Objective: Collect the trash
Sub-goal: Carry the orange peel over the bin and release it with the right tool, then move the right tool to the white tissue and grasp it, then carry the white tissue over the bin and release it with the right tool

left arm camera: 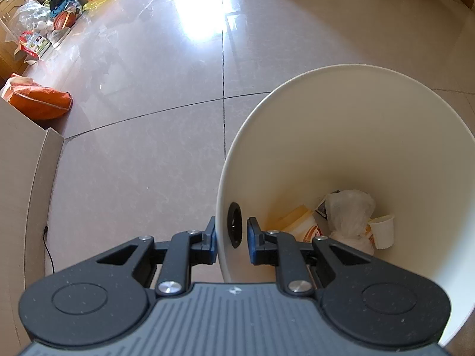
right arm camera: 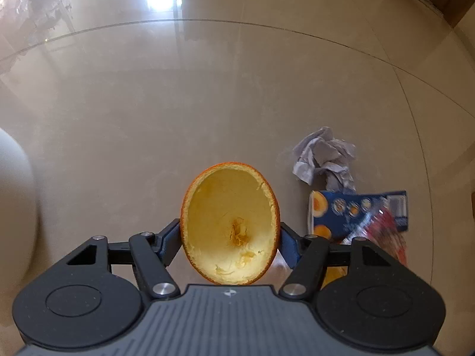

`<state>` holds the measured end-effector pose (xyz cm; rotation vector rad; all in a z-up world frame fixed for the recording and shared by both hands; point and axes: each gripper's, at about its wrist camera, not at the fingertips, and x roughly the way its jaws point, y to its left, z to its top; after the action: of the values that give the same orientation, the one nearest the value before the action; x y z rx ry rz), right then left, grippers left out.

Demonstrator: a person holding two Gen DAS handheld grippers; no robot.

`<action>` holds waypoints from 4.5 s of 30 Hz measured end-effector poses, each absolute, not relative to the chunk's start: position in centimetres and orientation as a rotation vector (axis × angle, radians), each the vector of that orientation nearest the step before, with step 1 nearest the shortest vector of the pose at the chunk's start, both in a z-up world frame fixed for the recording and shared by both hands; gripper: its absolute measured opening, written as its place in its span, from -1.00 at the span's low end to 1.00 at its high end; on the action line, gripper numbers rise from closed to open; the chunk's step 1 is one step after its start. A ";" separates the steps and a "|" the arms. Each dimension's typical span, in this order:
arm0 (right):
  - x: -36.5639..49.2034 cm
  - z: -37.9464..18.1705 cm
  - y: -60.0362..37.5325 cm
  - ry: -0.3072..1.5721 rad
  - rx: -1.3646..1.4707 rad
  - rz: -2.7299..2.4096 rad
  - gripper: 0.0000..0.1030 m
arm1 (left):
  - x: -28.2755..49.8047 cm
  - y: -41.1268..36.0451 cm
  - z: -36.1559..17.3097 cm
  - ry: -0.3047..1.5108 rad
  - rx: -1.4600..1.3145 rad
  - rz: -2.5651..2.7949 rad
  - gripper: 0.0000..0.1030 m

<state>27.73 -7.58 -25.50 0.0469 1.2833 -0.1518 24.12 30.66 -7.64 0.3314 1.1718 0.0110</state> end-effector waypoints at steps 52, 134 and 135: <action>20.7 -3.4 -2.5 0.924 0.089 0.158 0.99 | 24.1 31.9 -7.6 1.174 0.282 -0.017 -0.65; 20.7 -21.4 -10.8 1.204 0.607 -0.468 -0.48 | 24.3 31.0 -8.3 1.169 0.332 0.009 -0.57; 20.6 -20.4 -10.7 1.202 0.595 -0.448 -0.48 | 24.3 31.1 -8.3 1.171 0.322 0.007 -0.57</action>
<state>20.64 -10.66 -20.43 0.5946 1.2024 -0.4484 24.32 31.07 -8.29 0.3223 1.1709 0.0067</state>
